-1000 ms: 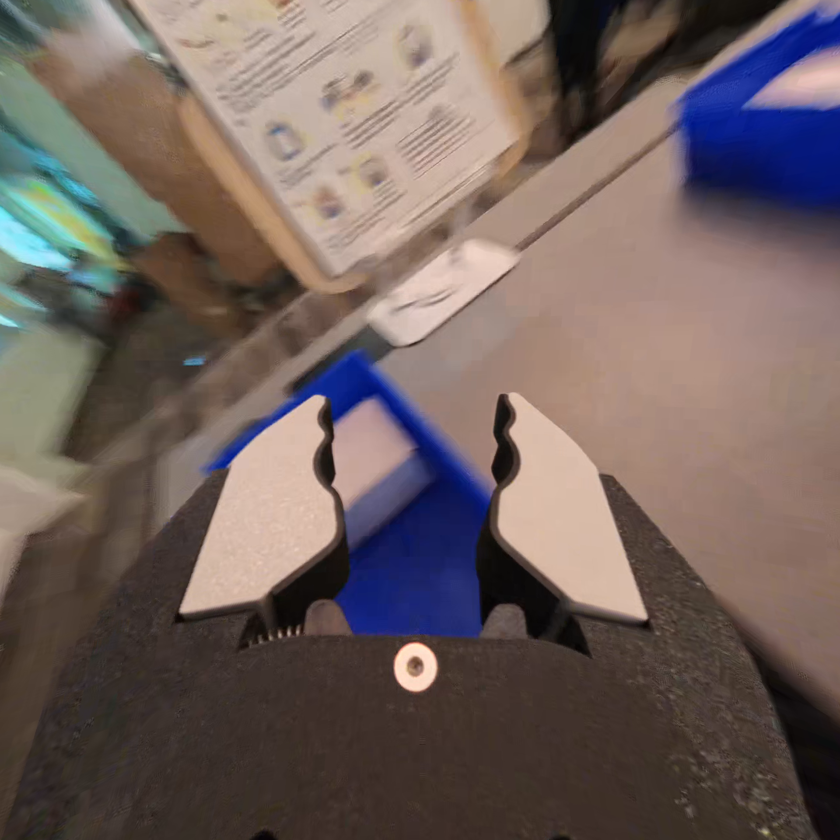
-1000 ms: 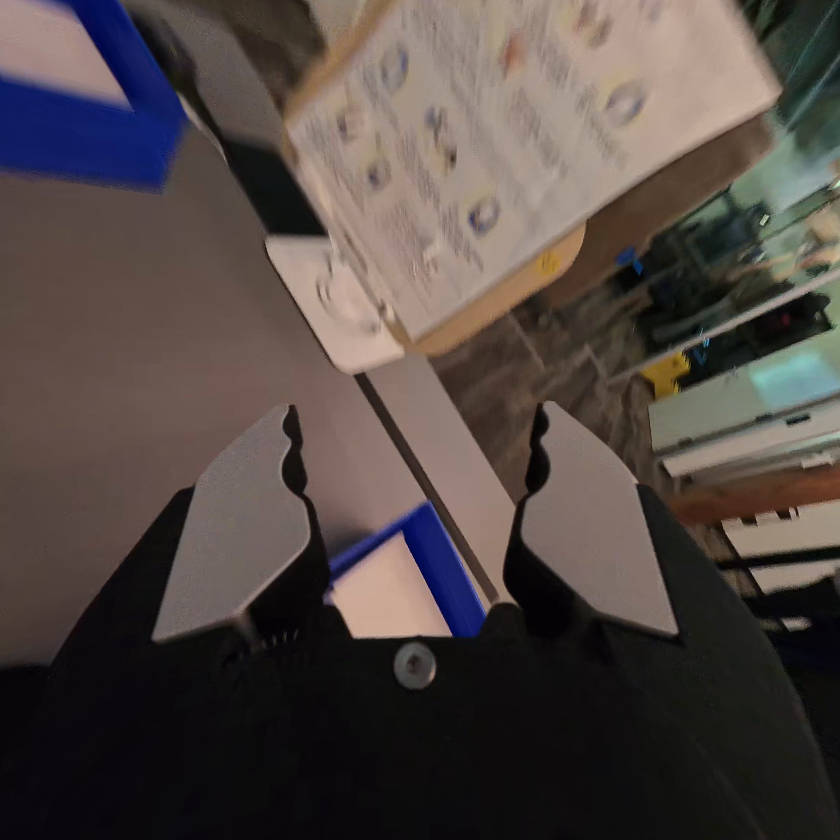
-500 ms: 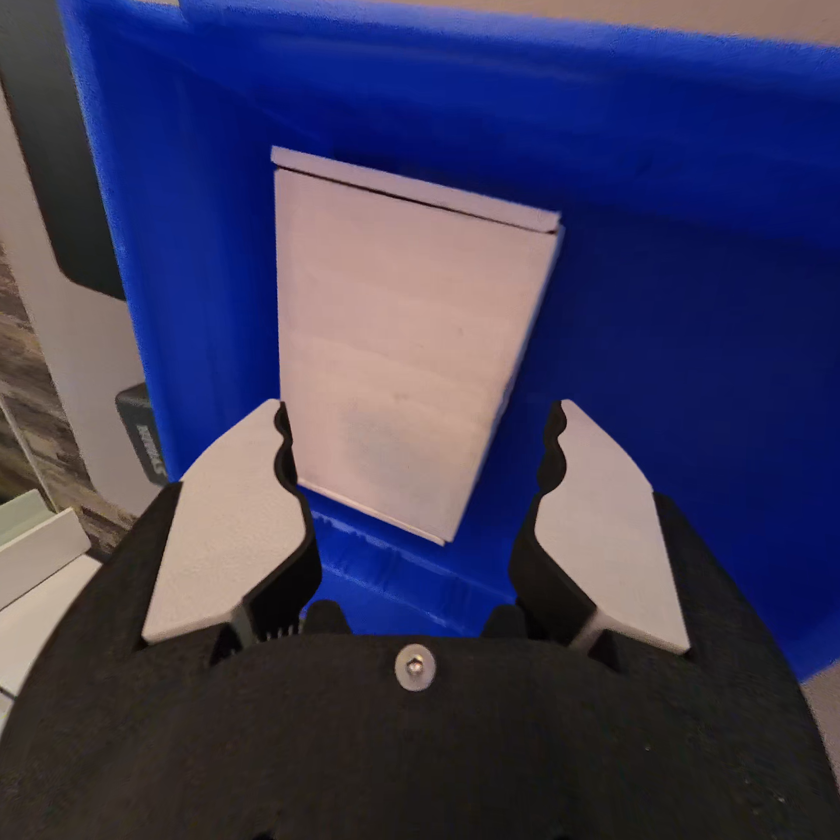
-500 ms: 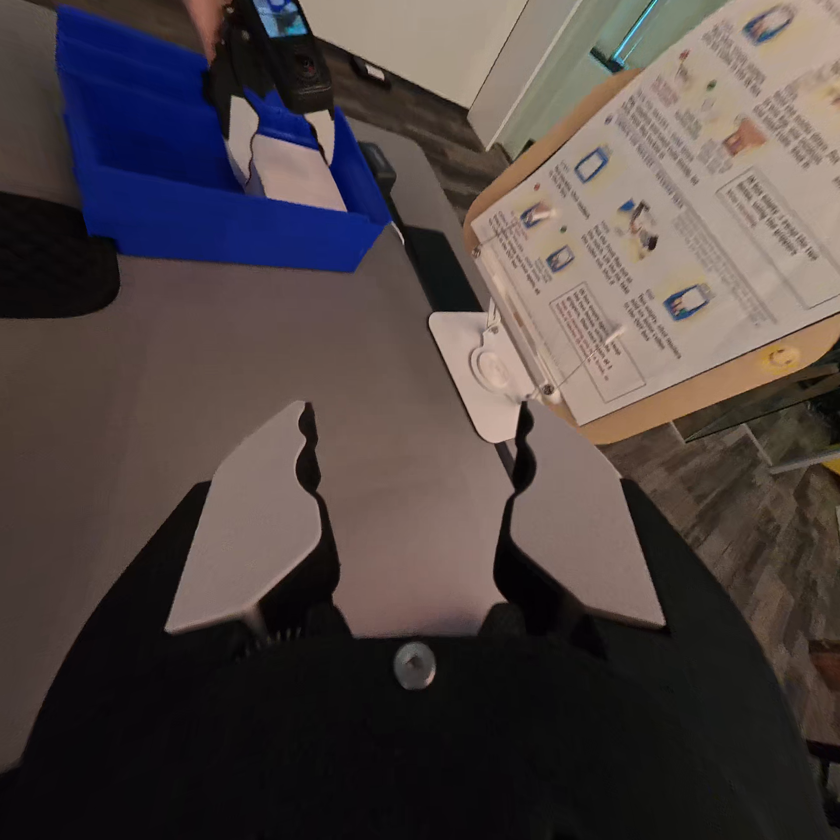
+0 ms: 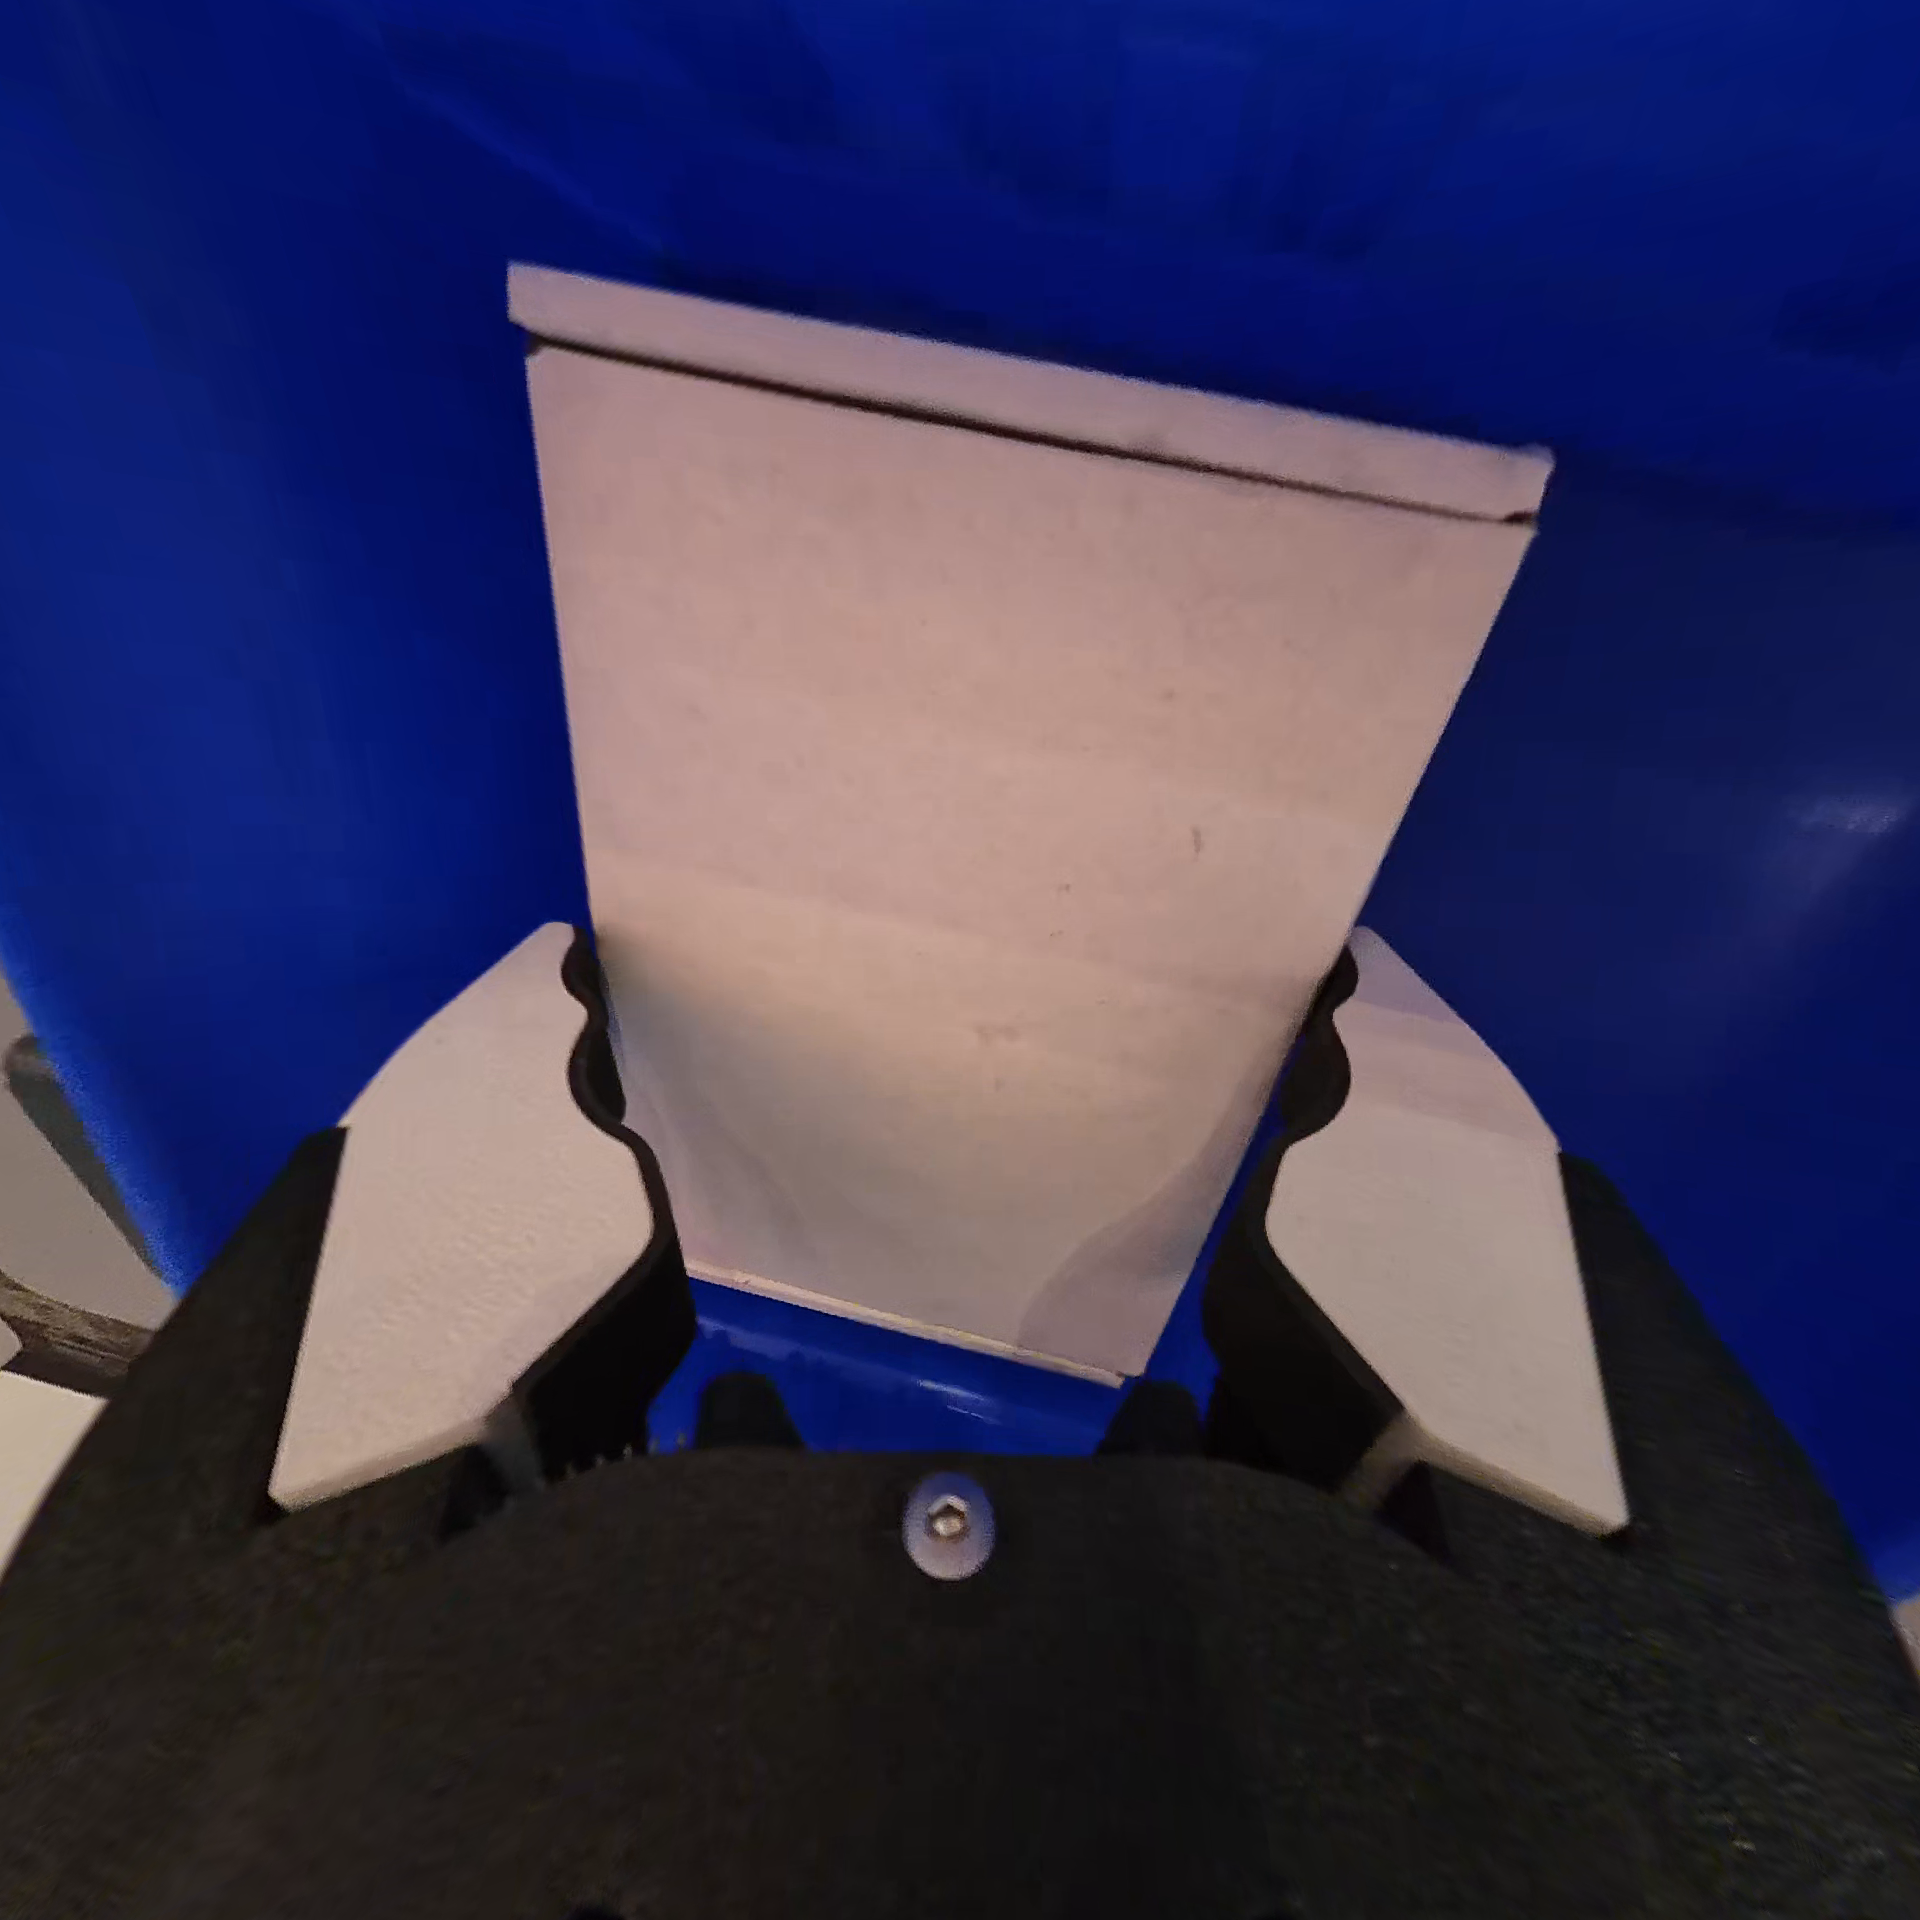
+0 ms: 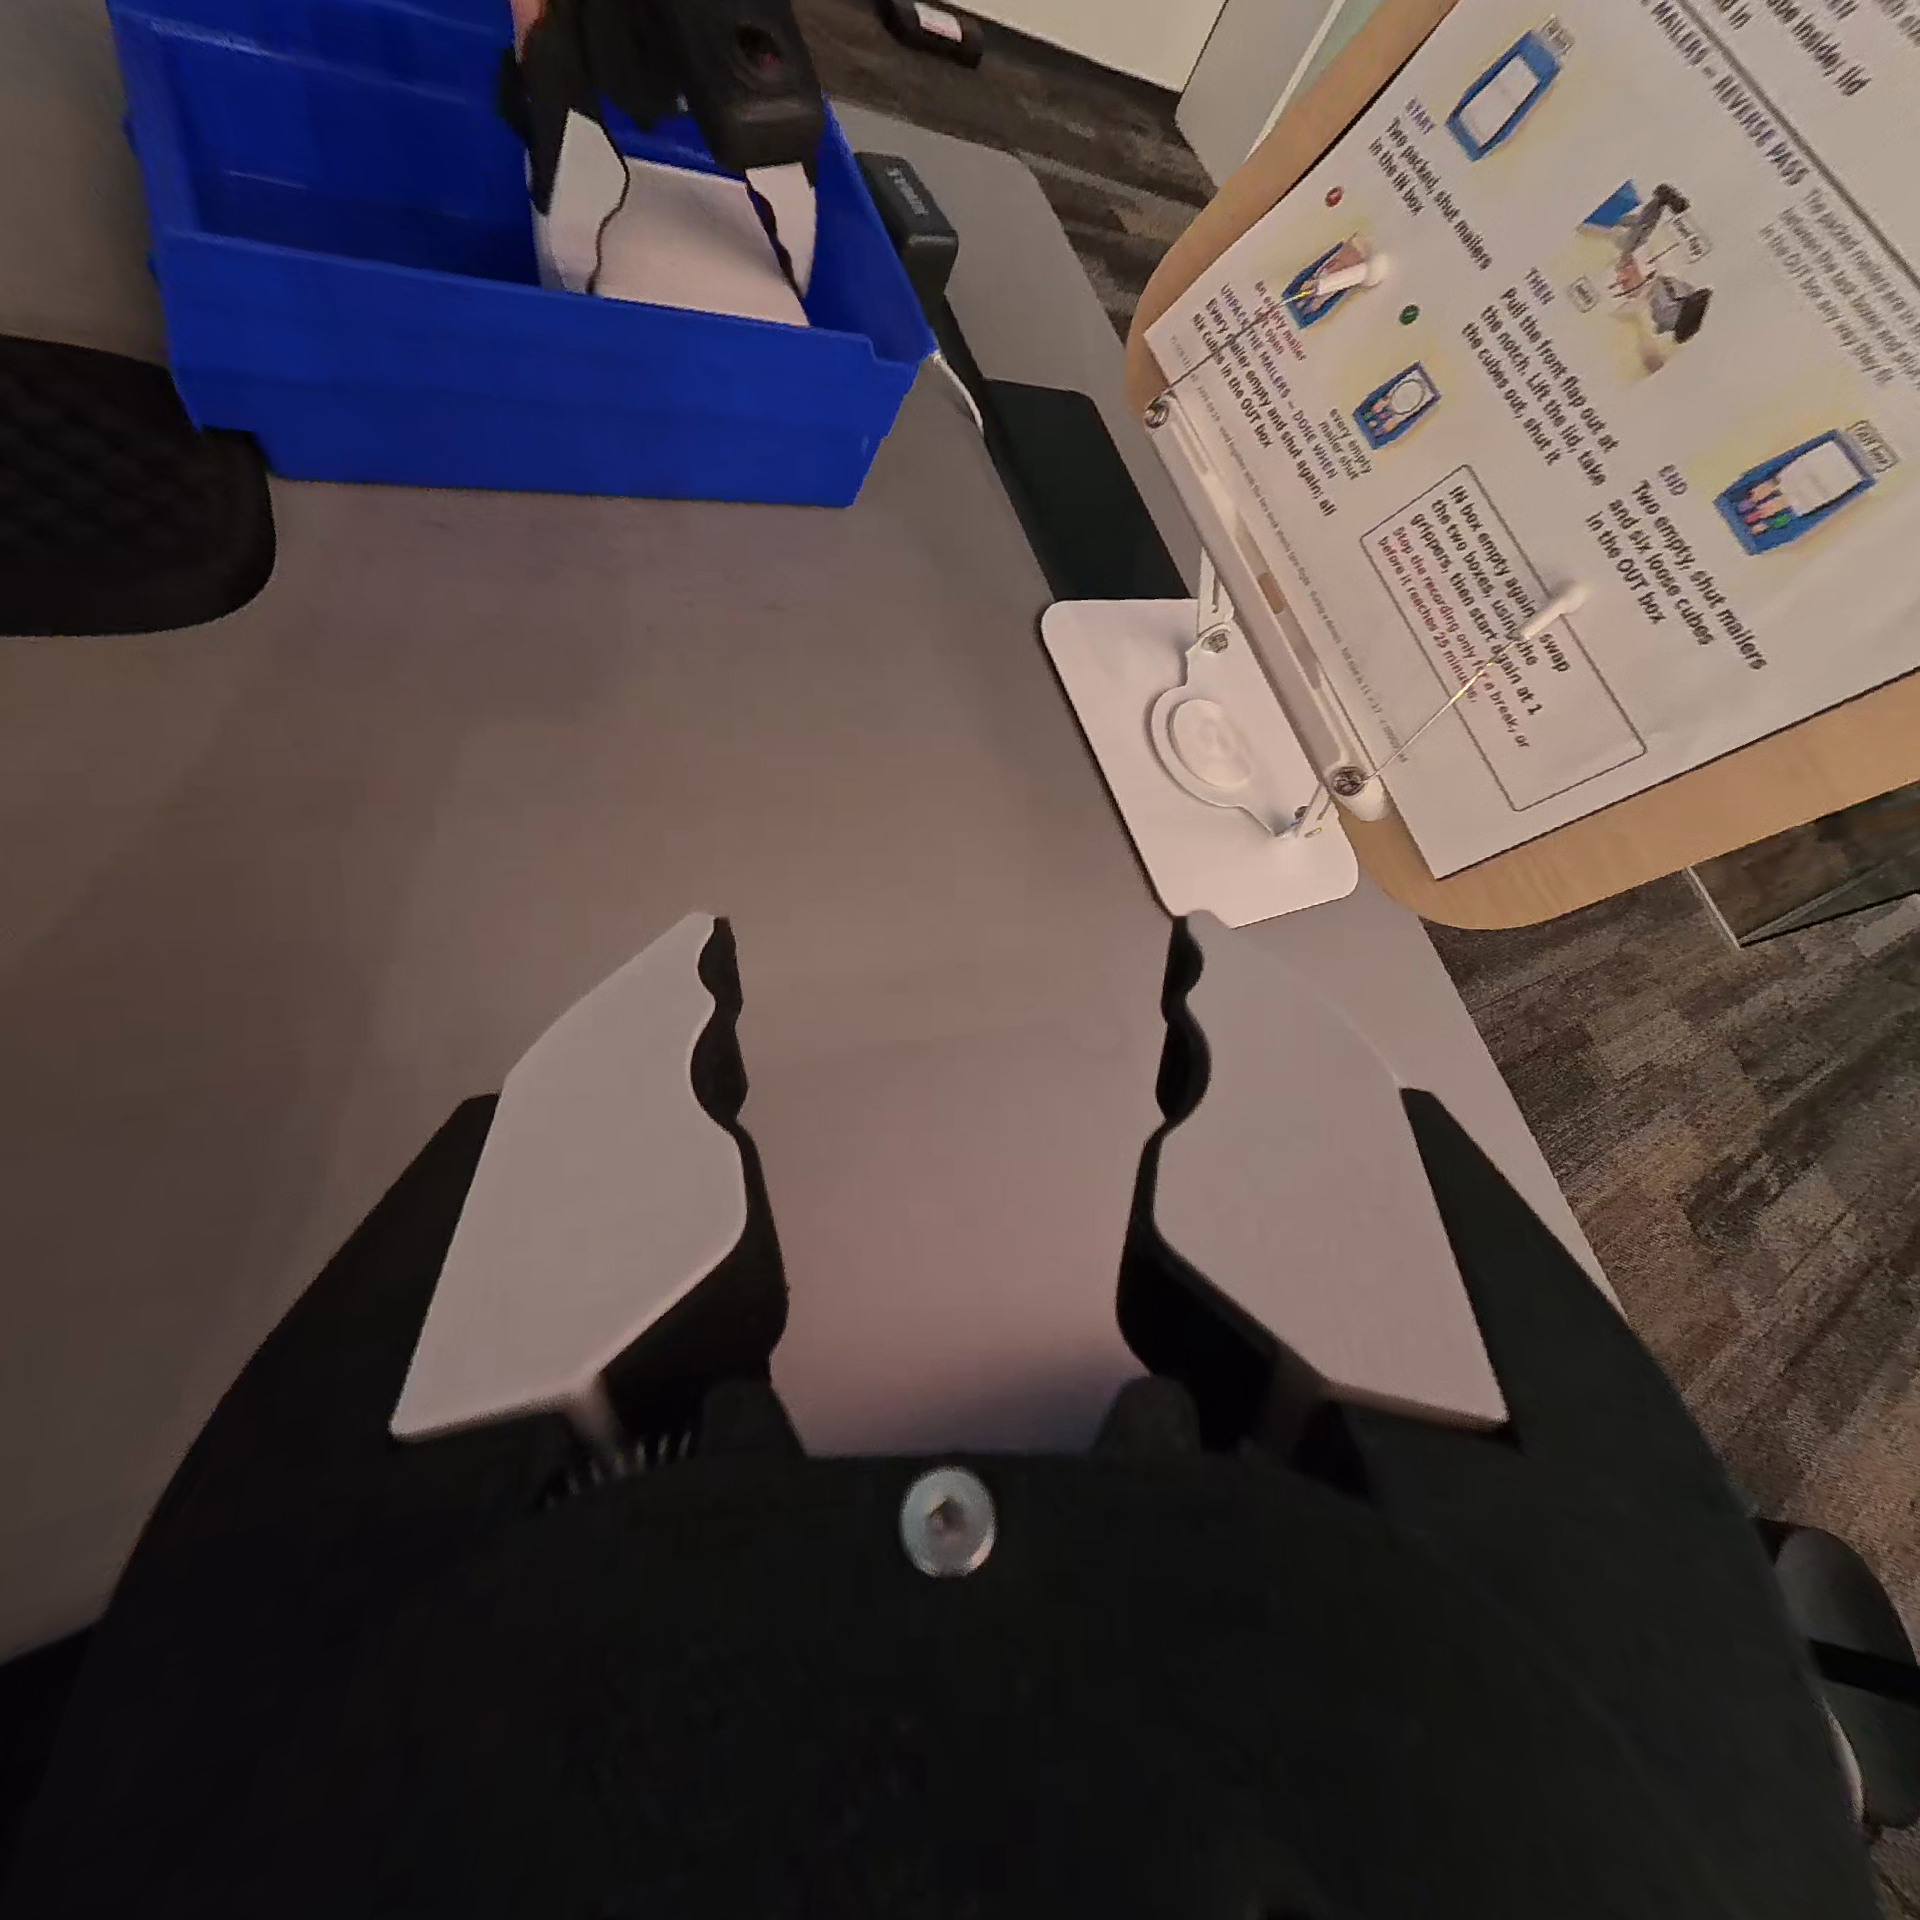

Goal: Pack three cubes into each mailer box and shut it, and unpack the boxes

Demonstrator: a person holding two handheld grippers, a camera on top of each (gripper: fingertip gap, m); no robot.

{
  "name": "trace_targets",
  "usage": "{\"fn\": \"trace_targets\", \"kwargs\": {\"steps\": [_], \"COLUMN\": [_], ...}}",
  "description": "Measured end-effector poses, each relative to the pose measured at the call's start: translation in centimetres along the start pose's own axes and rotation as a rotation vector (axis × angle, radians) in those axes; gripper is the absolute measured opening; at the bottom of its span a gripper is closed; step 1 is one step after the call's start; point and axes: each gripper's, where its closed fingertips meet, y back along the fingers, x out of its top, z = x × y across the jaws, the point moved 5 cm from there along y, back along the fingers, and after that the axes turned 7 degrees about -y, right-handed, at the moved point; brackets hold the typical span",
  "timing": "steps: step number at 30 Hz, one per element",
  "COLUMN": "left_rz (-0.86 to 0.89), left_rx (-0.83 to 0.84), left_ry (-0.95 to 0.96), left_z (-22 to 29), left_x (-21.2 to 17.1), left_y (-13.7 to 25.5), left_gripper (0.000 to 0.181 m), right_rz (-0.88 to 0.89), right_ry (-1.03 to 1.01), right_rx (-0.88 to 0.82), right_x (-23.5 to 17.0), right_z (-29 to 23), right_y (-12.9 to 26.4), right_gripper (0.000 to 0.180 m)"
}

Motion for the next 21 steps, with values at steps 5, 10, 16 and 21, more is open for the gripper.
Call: {"fn": "trace_targets", "kwargs": {"steps": [5,10,16,21], "left_rz": [-0.015,-0.016,-0.038,-0.062], "left_rx": [-0.020,-0.034,-0.155,-0.151], "left_ry": [0.002,0.023,0.046,0.039], "left_z": [2.9,2.4,2.3,2.6], "left_x": [-0.3,-0.3,-0.5,-0.6], "left_y": [1.0,1.0,-0.3,-0.9], "left_gripper": [0.123,0.130,0.135,0.142], "right_rz": [-0.009,-0.030,-0.072,-0.088], "right_ry": [0.009,0.018,0.031,0.026], "right_rx": [0.013,0.017,0.014,0.027], "right_x": [-0.4,-0.4,-1.0,-1.3], "right_z": [-0.1,-0.2,-0.4,-0.4], "right_y": [-0.3,-0.8,-1.3,-1.8], "right_gripper": [0.079,0.080,0.080,0.080]}}
